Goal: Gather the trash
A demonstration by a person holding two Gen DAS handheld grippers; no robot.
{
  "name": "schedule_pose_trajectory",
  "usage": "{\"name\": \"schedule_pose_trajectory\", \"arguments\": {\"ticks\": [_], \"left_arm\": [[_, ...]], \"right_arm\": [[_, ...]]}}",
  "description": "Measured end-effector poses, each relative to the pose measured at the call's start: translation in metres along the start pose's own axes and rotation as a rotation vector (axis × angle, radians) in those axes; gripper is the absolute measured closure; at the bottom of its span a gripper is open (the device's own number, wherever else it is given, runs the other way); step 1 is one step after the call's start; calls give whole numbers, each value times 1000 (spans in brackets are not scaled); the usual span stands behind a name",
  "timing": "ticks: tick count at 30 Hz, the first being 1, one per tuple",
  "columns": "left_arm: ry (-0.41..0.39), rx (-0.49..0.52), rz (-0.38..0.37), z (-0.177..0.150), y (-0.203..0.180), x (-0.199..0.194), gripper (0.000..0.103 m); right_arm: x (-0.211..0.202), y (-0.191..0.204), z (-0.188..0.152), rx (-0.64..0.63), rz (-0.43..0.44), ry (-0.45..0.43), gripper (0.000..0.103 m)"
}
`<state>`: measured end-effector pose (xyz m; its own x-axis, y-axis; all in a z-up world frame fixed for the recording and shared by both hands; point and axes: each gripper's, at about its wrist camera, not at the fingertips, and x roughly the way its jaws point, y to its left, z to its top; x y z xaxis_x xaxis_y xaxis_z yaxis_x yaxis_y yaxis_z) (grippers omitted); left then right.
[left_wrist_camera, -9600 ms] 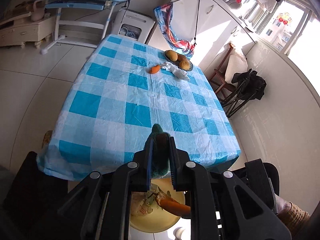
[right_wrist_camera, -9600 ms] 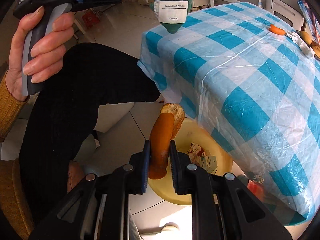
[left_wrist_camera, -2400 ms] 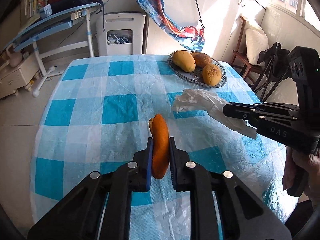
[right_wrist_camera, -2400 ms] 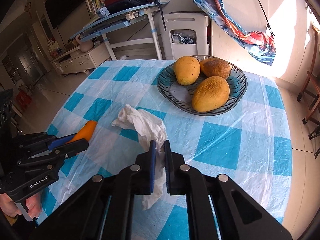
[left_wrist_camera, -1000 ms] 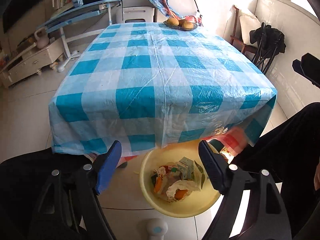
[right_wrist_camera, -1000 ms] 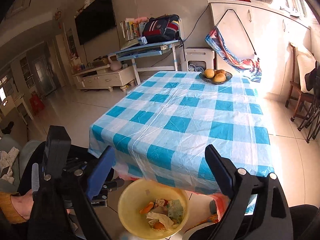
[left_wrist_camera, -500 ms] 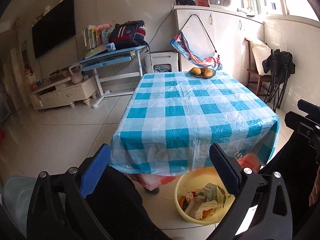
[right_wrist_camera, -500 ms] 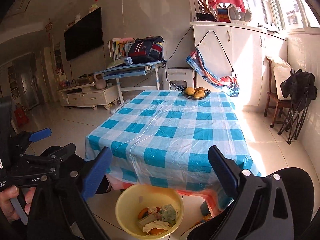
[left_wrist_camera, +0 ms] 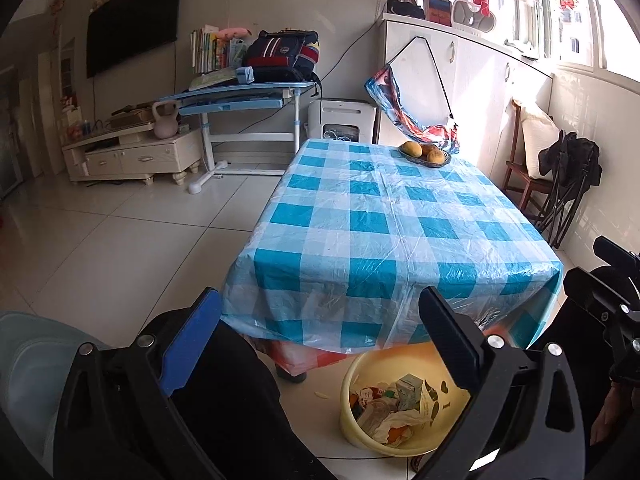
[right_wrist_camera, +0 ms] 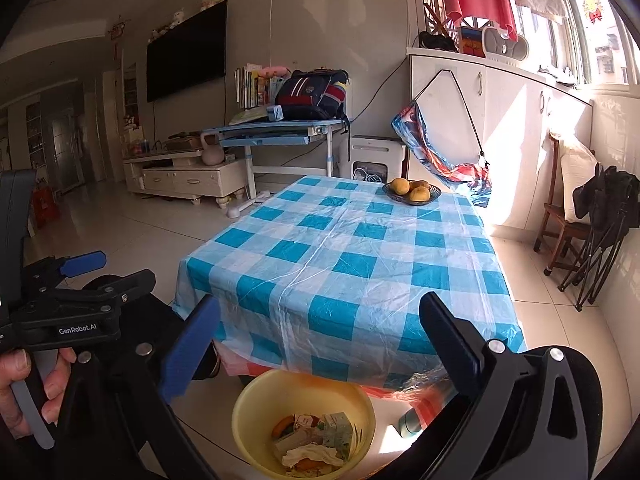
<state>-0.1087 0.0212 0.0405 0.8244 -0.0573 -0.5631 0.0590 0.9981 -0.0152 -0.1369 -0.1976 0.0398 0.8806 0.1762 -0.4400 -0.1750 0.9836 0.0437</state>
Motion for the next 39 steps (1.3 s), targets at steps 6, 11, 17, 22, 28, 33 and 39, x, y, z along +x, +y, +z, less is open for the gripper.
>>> {"name": "schedule_pose_trajectory", "arguments": {"ticks": [6,11,17,22,28,33,39], "left_arm": [[1,4,8,-1,0,0,7],[-2,29,21,-1,-3,0,7],[-23,86,43,0,-8,-19,7],[2,67,34,-4,-3,-14,7],[25,12,30,-5,7,-7,7],[23,33,36,-6,5,-6,7],[21,36,39,-5,4,-7,7]], "right_arm": [[9,2,-2,0,-4,25,8],[7,11,-2,-37,-4,21,8],[-25,3,9,-33,-51,-51,8],[-18,0,7,-4,-45,-27,8],[-11,18,0,-93,-54,-15,8],[-11,21,-1,-106,-55,-14,8],[-11,15,-1,-79,-57,-18,8]]}}
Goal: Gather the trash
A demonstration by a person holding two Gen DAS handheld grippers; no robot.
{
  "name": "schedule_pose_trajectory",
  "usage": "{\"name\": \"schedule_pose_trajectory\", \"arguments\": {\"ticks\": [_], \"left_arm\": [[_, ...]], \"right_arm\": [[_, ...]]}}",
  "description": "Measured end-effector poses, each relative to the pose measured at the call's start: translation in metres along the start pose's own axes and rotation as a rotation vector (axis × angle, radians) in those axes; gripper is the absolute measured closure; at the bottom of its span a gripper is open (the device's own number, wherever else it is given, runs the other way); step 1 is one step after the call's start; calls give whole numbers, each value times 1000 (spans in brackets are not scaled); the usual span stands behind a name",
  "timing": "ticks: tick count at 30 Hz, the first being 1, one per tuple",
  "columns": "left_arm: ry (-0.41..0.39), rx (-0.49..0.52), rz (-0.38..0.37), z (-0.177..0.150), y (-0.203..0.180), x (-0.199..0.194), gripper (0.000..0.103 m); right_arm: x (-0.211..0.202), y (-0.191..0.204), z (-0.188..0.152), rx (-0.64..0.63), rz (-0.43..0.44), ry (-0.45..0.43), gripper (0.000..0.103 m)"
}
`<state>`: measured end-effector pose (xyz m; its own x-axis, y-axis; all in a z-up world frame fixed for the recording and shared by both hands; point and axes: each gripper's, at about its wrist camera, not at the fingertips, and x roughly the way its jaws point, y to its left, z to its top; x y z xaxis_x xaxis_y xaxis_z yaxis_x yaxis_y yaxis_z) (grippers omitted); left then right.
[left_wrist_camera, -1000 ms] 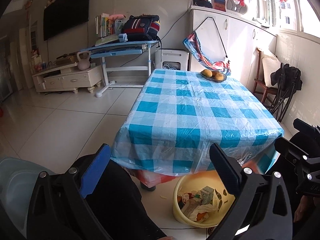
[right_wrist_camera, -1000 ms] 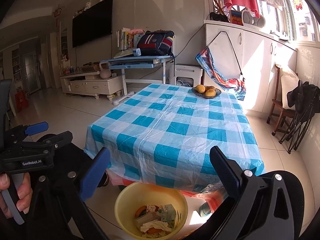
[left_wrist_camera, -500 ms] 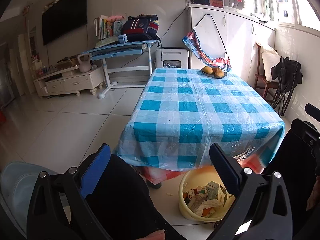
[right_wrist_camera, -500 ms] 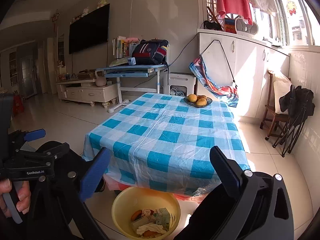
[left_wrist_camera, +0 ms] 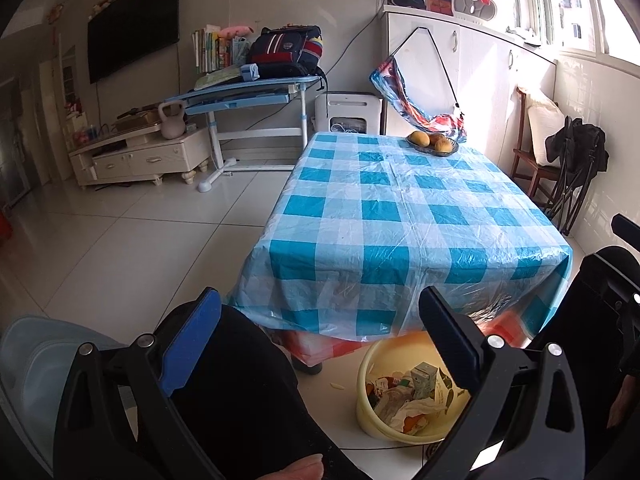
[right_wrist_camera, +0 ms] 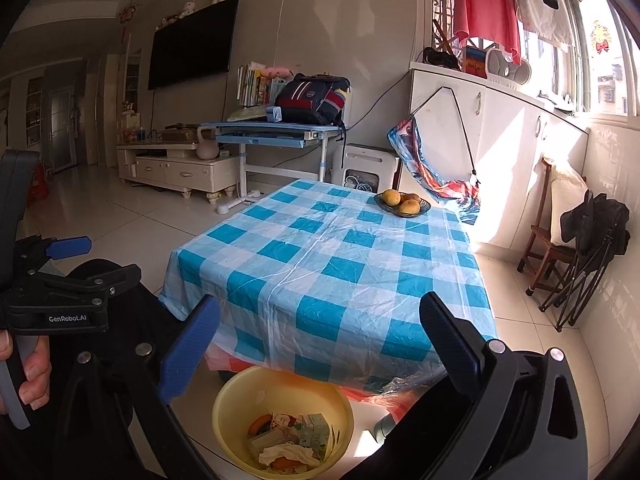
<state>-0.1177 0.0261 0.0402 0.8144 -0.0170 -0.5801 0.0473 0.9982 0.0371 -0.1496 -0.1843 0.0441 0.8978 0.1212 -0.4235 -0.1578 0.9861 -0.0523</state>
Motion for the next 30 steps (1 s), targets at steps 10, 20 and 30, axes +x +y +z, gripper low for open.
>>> {"name": "schedule_pose_trajectory", "arguments": {"ticks": [10,20,30], "left_arm": [[-1,10,13,0,-3,0,7],[1,14,18,0,-4,0,7],[-15,107,40,-2,-14,-12,7]], "right_arm": [[1,-1,0,-3,0,4,8],[2,0,-2,-5,-1,7,8],[4,-3,-5,4,-1,12,8]]}}
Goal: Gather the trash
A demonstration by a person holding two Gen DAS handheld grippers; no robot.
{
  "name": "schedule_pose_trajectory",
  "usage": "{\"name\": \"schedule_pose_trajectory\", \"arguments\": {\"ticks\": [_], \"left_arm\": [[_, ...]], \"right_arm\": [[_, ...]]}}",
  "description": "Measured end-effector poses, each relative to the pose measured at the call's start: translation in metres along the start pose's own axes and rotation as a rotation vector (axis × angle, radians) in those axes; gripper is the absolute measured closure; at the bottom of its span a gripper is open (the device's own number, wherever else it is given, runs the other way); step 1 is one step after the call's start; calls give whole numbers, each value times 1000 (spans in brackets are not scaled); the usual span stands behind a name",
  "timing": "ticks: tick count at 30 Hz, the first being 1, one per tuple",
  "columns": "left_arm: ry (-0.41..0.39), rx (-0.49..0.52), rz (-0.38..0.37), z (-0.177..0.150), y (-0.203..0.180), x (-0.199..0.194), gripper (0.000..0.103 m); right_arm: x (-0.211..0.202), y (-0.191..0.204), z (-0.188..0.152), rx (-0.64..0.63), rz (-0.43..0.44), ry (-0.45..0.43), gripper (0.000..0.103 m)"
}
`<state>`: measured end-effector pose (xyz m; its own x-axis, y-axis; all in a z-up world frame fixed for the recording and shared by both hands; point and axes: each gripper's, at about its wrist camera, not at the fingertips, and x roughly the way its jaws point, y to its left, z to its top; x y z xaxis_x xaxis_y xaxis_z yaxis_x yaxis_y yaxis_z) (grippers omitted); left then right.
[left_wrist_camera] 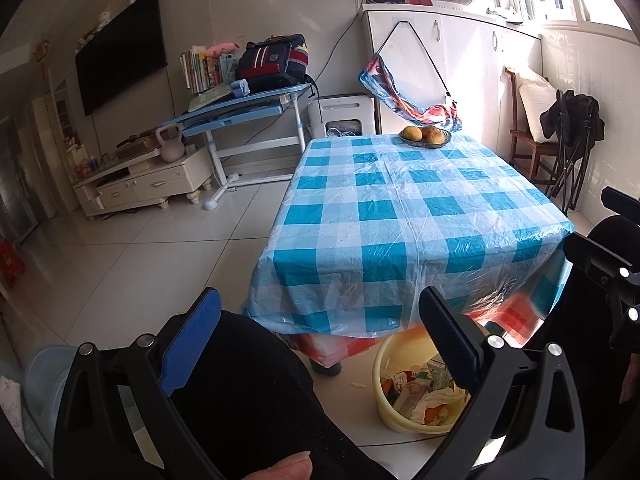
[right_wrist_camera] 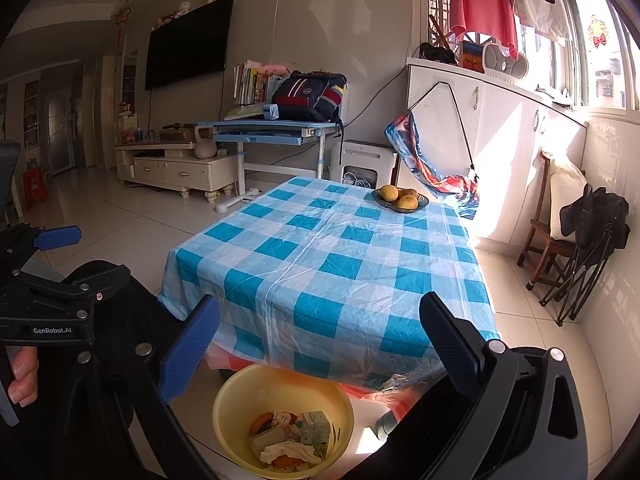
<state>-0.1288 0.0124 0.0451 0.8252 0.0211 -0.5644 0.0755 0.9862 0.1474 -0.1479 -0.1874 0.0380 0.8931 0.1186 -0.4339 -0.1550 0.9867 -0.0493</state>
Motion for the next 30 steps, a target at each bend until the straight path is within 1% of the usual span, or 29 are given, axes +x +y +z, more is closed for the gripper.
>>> {"name": "schedule_pose_trajectory", "arguments": {"ticks": [2,6,10,15,24,30], "left_arm": [[16,-7,-3,-1,1,3,7],[12,-31,-13,1,8,0,7],[29,12,-36,3,6,-2,7],[7,53,-26,2,3,-9,7],[22,25,-31,-3,7,-2,7],[20,29,-28,-4,6,-2,7]], "right_arm": [[1,2,0,-8,-1,5,8],[2,3,0,-13,-4,15,8],[3,2,1,-11,-6,23,8],[4,5,1,-28,-9,33,8],[5,8,1,-38,-11,38,8],[5,8,1,-37,-11,38,8]]}}
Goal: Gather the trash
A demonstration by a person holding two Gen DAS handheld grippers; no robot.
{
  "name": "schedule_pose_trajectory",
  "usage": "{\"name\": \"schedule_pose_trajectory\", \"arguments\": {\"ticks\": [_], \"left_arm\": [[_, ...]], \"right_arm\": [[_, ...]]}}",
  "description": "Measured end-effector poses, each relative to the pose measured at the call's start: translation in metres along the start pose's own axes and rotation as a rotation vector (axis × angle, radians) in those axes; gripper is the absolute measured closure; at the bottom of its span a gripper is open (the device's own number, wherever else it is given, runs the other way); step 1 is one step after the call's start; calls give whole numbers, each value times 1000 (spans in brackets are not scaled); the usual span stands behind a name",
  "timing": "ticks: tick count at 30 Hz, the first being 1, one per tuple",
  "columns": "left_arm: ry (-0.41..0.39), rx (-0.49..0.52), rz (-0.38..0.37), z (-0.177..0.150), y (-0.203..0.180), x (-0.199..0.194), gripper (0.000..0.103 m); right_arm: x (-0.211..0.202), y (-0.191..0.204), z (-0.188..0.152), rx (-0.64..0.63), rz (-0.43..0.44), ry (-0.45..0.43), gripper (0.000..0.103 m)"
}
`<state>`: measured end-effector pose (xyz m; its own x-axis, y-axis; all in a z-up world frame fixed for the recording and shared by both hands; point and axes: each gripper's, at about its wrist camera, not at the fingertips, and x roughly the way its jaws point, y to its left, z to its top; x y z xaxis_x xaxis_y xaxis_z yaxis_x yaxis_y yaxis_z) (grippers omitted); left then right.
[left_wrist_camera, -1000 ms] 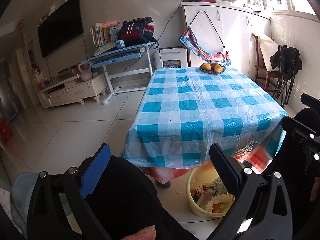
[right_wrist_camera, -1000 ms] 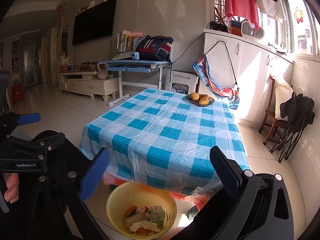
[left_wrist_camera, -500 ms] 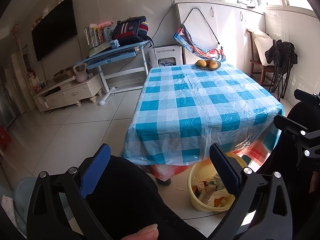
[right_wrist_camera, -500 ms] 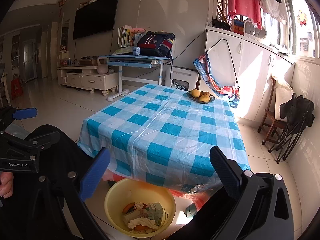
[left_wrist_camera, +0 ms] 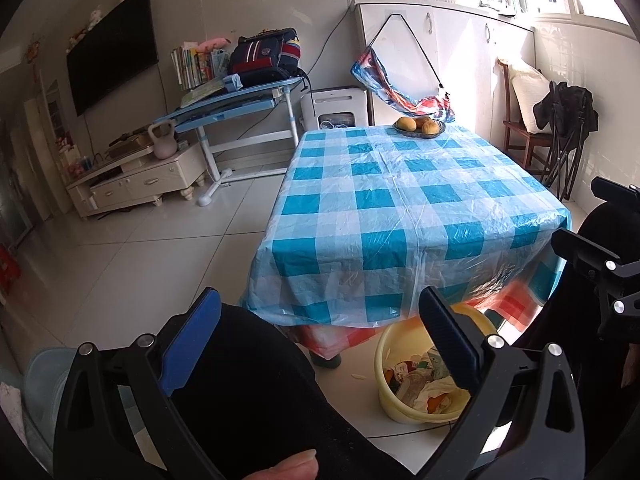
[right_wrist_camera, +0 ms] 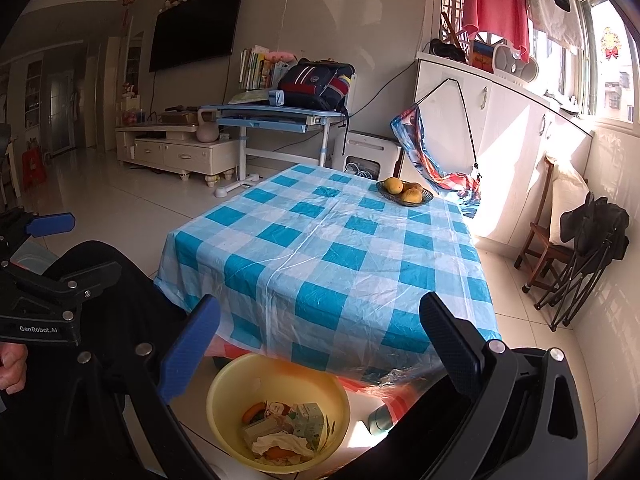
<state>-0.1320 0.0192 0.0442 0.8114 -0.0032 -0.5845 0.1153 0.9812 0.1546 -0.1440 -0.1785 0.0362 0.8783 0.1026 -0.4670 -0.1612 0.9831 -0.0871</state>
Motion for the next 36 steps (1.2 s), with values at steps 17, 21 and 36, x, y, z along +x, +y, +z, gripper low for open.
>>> {"name": "schedule_pose_trajectory", "arguments": {"ticks": [17,21,36], "left_arm": [[9,-22,-13,0,5,1,7],[9,-26,-16,0,5,1,7],[13,-32,-19,-1,5,1,7]], "right_arm": [[0,0,0,0,0,1,8],[0,0,1,-2,0,0,8],[0,1,1,-1,0,1,8]]}}
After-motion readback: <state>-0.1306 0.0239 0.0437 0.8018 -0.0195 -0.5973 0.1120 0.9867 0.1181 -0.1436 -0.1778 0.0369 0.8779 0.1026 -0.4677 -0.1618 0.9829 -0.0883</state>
